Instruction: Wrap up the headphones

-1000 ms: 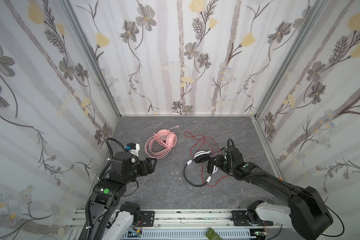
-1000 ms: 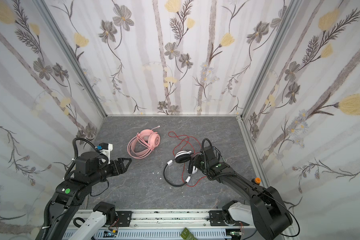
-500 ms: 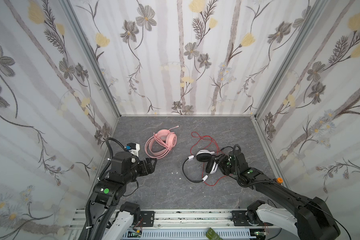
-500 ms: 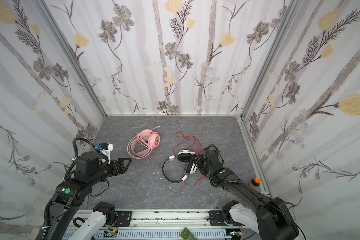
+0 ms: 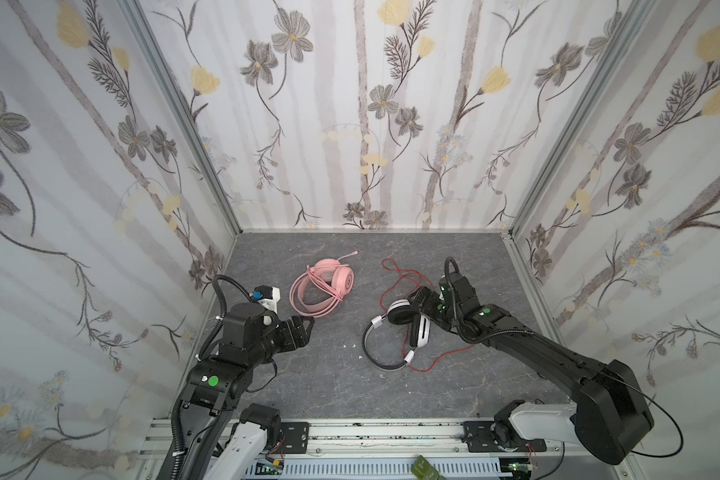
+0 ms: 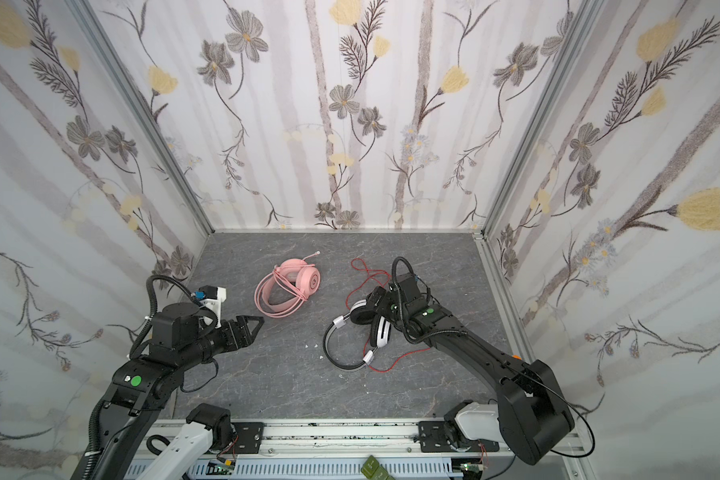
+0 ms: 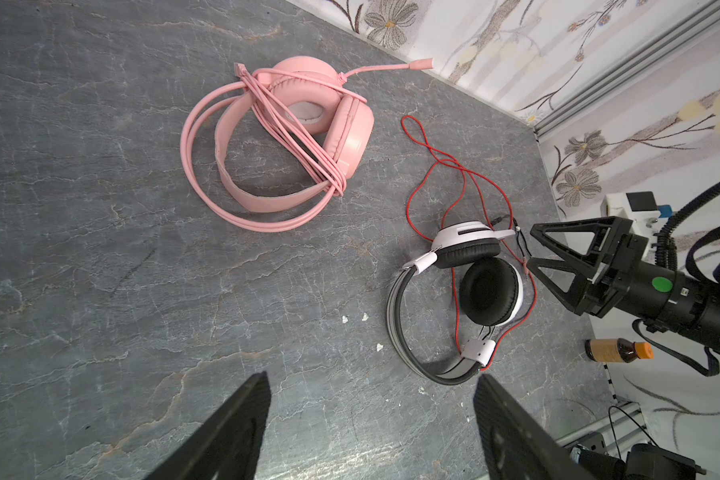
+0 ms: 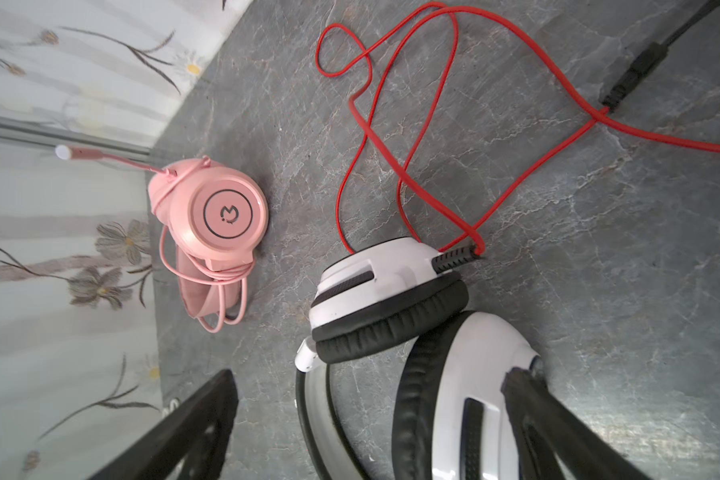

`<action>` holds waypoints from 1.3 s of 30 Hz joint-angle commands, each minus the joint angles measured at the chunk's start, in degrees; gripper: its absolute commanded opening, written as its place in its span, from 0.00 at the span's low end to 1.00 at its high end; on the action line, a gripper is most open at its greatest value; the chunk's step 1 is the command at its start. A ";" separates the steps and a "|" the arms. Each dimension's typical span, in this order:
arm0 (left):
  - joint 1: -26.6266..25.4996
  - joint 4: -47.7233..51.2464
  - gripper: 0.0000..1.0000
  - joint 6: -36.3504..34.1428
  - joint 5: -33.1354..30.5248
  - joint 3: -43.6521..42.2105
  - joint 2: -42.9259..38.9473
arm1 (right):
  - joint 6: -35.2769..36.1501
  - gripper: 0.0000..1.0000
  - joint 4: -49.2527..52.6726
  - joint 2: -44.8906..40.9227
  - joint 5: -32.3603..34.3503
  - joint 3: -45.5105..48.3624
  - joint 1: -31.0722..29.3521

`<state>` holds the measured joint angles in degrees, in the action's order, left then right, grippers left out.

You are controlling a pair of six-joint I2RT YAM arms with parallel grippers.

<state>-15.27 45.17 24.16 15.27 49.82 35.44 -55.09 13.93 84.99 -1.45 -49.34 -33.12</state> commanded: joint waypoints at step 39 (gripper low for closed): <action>0.55 -1.87 0.80 -0.17 0.73 -0.21 0.42 | -13.37 0.55 9.25 6.87 4.26 -0.92 -1.27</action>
<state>-14.74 45.17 24.16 15.73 49.80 35.92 -63.68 24.71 92.55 4.38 -51.09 -34.98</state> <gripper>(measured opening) 0.799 0.552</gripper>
